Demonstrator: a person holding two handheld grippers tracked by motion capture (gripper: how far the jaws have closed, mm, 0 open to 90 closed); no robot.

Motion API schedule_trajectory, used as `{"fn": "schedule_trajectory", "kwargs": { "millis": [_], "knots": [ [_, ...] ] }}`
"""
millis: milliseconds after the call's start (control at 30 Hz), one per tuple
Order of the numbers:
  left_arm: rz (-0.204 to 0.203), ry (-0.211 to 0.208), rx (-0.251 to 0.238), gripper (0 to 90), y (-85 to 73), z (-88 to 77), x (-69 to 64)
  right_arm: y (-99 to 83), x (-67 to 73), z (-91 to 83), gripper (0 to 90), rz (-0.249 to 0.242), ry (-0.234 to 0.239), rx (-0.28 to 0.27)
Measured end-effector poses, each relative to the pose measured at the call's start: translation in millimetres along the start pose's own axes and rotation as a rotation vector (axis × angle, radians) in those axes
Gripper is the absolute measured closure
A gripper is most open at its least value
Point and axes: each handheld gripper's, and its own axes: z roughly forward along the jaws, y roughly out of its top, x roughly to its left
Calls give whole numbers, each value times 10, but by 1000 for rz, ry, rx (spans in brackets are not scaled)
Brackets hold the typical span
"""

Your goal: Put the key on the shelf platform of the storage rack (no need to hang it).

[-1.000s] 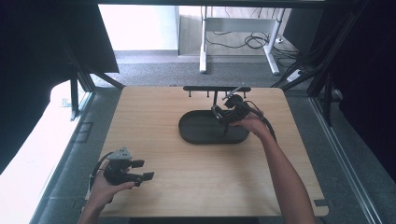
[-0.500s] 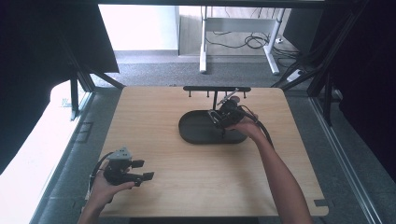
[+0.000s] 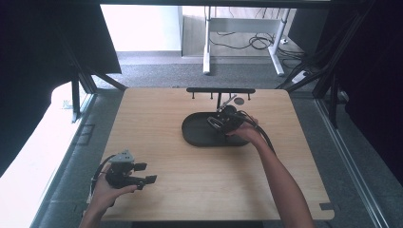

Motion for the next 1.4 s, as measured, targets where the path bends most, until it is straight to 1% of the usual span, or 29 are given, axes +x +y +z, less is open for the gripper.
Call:
{"fn": "schedule_trajectory", "kwargs": {
  "millis": [67, 133, 400, 667, 733, 767, 833, 1000, 1100, 1233, 1300, 1400],
  "knots": [
    [0, 0, -1, 299, -1, -5, 1, 5, 14, 29, 494, -1, 1, 8],
    [-1, 2, -2, 299, -2, -9, 4, 9, 24, 78, 494, -13, 0, 17],
    [1, 2, 0, 299, -5, -9, 14, 6, 43, 216, 494, -18, 3, 49],
    [-2, 4, 0, 299, -6, -12, 12, -11, 21, 273, 494, -6, 13, 64],
    [0, 4, 0, 299, -7, -12, 15, -16, 15, 289, 494, -4, 16, 74],
    [0, 4, 0, 299, -7, -11, 15, -21, 15, 309, 494, -5, 9, 88],
    [0, 4, 0, 299, -6, -11, 14, -24, 12, 316, 493, -5, 5, 91],
    [-2, 3, 0, 299, -7, -12, 13, -28, -11, 336, 489, 15, 1, 94],
    [2, 5, -3, 300, -4, -17, 12, -30, -14, 350, 482, 12, -8, 105],
    [8, 6, -6, 300, 2, -23, -4, -29, -36, 341, 460, 18, -5, 88],
    [9, 7, -9, 300, 4, -33, -9, -29, -26, 314, 449, 31, -9, 81],
    [8, 8, -13, 300, 3, -43, -4, -33, -18, 261, 440, 37, -11, 63]
  ]
}}
